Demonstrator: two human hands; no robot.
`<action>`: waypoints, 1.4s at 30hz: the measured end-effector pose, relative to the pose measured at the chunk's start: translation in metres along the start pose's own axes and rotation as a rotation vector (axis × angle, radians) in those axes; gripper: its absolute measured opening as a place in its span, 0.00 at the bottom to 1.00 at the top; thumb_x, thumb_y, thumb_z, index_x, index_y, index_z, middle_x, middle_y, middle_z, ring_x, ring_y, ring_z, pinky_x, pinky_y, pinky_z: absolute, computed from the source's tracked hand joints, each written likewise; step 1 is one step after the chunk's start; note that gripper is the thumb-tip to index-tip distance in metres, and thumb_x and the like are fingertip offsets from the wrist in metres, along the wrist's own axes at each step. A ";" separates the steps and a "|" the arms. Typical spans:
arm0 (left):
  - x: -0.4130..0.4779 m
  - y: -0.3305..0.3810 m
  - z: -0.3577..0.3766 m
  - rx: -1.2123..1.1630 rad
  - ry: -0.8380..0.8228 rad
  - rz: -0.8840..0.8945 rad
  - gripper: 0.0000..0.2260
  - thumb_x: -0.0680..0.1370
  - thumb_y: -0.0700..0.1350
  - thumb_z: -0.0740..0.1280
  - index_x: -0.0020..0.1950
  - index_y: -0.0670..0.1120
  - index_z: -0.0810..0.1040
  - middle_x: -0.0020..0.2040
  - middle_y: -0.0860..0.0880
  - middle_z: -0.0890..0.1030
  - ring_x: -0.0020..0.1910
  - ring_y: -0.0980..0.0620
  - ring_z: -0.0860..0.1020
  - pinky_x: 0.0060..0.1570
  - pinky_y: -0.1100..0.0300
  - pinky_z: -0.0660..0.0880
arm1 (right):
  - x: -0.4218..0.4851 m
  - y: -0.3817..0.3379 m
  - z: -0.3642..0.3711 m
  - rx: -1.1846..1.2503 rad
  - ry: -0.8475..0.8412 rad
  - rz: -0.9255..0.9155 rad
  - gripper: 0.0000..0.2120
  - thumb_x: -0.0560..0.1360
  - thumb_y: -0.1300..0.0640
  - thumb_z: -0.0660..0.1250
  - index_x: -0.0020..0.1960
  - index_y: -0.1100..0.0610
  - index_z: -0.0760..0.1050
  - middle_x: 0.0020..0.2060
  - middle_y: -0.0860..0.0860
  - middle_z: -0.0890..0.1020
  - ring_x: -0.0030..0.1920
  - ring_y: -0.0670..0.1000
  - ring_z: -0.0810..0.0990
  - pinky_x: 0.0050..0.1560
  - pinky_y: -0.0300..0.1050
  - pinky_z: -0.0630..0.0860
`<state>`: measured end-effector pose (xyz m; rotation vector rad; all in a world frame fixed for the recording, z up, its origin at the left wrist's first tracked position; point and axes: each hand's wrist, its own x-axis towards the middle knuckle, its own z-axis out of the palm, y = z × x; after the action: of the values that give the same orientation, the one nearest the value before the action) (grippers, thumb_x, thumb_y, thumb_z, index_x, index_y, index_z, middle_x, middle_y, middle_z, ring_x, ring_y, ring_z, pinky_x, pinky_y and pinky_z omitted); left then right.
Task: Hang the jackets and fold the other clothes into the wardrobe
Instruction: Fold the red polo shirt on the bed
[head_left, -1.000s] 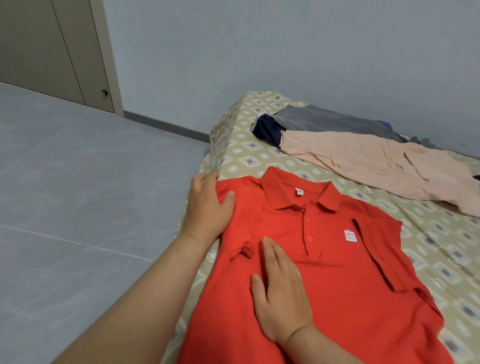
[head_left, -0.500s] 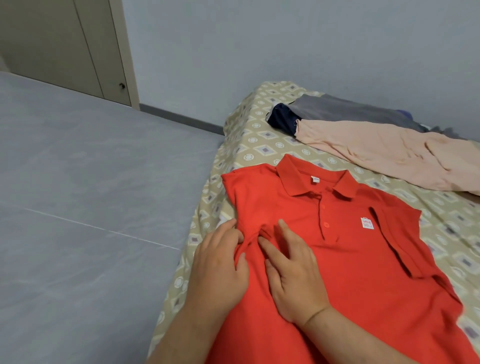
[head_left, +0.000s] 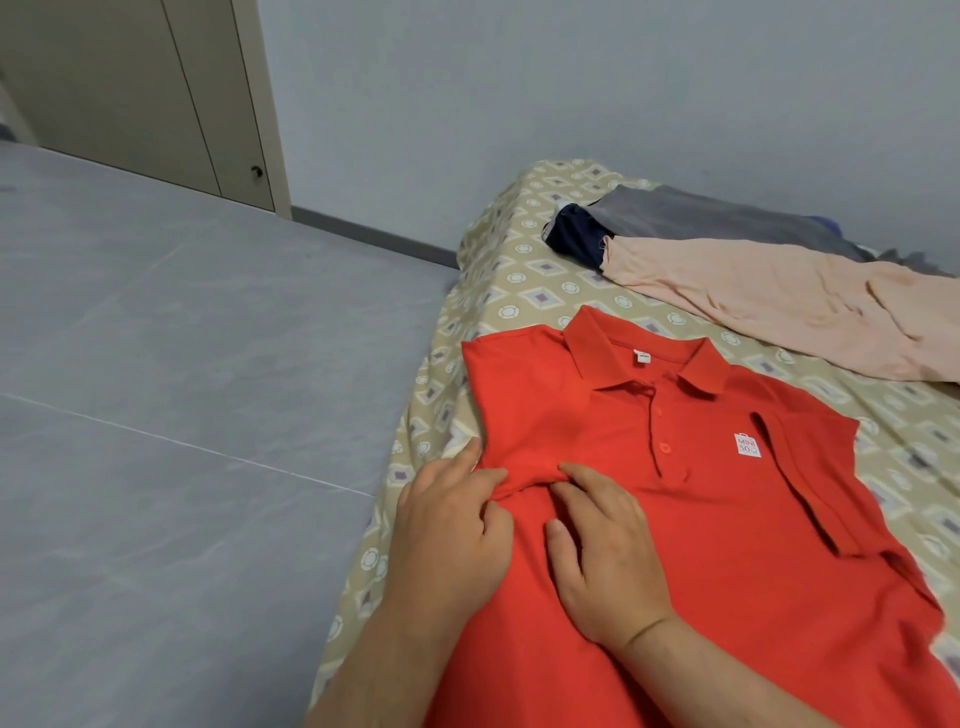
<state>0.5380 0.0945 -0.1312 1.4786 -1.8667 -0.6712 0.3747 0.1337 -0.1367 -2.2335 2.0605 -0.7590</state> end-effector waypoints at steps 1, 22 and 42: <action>0.000 0.001 0.000 -0.006 0.002 -0.001 0.22 0.72 0.51 0.54 0.56 0.50 0.84 0.68 0.49 0.77 0.65 0.49 0.73 0.67 0.51 0.67 | 0.000 0.000 -0.001 0.034 -0.004 0.034 0.16 0.73 0.50 0.61 0.51 0.60 0.77 0.62 0.57 0.77 0.62 0.59 0.77 0.64 0.50 0.69; 0.132 0.009 0.030 0.069 0.167 -0.272 0.10 0.78 0.43 0.66 0.57 0.44 0.71 0.53 0.43 0.76 0.52 0.38 0.76 0.47 0.48 0.71 | 0.005 -0.003 -0.004 -0.030 -0.139 0.091 0.25 0.73 0.44 0.60 0.64 0.56 0.78 0.69 0.57 0.74 0.68 0.58 0.74 0.65 0.60 0.72; 0.148 0.015 0.060 0.499 -0.289 0.115 0.26 0.80 0.62 0.55 0.75 0.53 0.63 0.80 0.49 0.56 0.79 0.49 0.50 0.72 0.33 0.47 | 0.005 -0.002 -0.001 -0.041 -0.128 0.122 0.27 0.73 0.45 0.58 0.66 0.57 0.77 0.68 0.56 0.75 0.67 0.58 0.74 0.66 0.57 0.71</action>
<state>0.4616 -0.0463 -0.1331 1.6196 -2.4534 -0.3928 0.3764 0.1296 -0.1331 -2.0922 2.1451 -0.5549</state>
